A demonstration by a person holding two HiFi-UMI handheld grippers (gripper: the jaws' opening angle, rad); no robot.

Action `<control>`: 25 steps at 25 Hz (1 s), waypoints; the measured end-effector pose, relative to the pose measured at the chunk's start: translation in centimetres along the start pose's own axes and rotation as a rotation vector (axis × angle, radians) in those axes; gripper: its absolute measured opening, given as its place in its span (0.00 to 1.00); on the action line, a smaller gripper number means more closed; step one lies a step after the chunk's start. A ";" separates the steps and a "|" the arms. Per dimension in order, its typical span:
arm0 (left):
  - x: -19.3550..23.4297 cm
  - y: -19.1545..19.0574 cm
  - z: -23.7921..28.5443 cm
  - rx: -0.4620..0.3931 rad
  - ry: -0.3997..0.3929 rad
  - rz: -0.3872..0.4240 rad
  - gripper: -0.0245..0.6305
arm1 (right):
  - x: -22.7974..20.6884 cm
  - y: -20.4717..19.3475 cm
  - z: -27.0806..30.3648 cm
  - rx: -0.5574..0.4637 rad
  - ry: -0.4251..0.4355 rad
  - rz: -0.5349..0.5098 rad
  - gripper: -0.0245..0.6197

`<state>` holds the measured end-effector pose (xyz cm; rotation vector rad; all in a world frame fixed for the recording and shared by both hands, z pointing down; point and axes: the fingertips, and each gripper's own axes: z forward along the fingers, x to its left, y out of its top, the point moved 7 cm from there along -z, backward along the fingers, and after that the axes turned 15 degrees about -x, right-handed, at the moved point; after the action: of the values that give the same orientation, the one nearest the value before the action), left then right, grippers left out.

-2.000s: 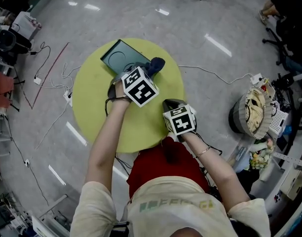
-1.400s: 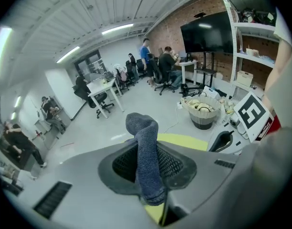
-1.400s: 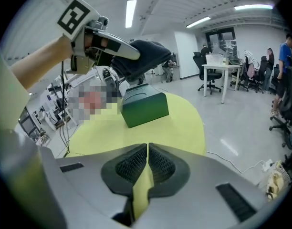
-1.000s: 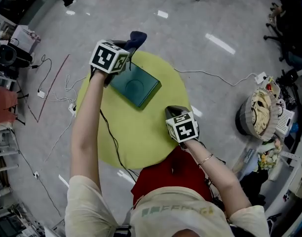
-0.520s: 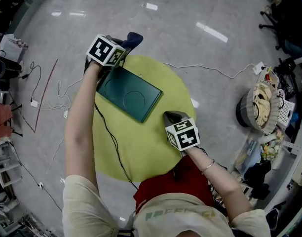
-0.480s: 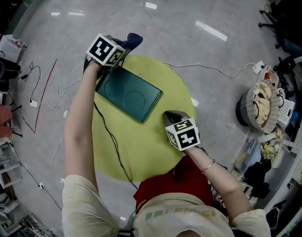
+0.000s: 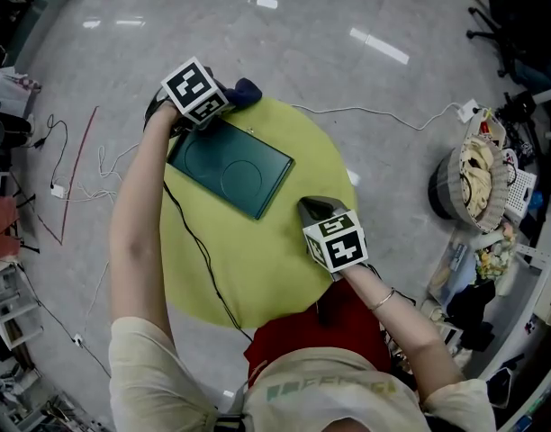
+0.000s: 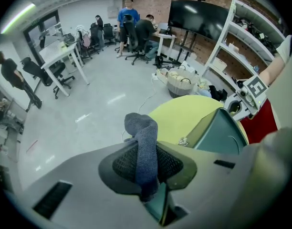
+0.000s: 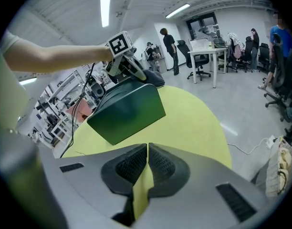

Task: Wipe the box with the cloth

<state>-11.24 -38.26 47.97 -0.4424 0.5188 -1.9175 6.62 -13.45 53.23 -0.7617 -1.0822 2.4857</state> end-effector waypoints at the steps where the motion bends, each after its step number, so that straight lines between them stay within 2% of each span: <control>1: -0.3 0.0 0.1 0.007 -0.009 0.002 0.17 | 0.0 -0.1 -0.2 -0.001 0.001 -0.002 0.10; 13: -5.9 2.2 1.3 0.041 -0.107 0.026 0.17 | -0.1 -1.1 -2.8 -0.009 0.003 -0.019 0.10; 20: -9.0 3.4 2.0 0.048 -0.107 0.056 0.17 | -0.1 -1.9 -4.5 -0.020 0.007 -0.032 0.10; 25: -11.3 4.5 2.6 0.047 -0.142 0.087 0.17 | 0.2 -2.4 -4.8 -0.006 0.013 -0.041 0.10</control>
<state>-2.17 -29.77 46.93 -0.5133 0.3937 -1.7961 9.45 -8.98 52.26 -0.7488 -1.0903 2.4410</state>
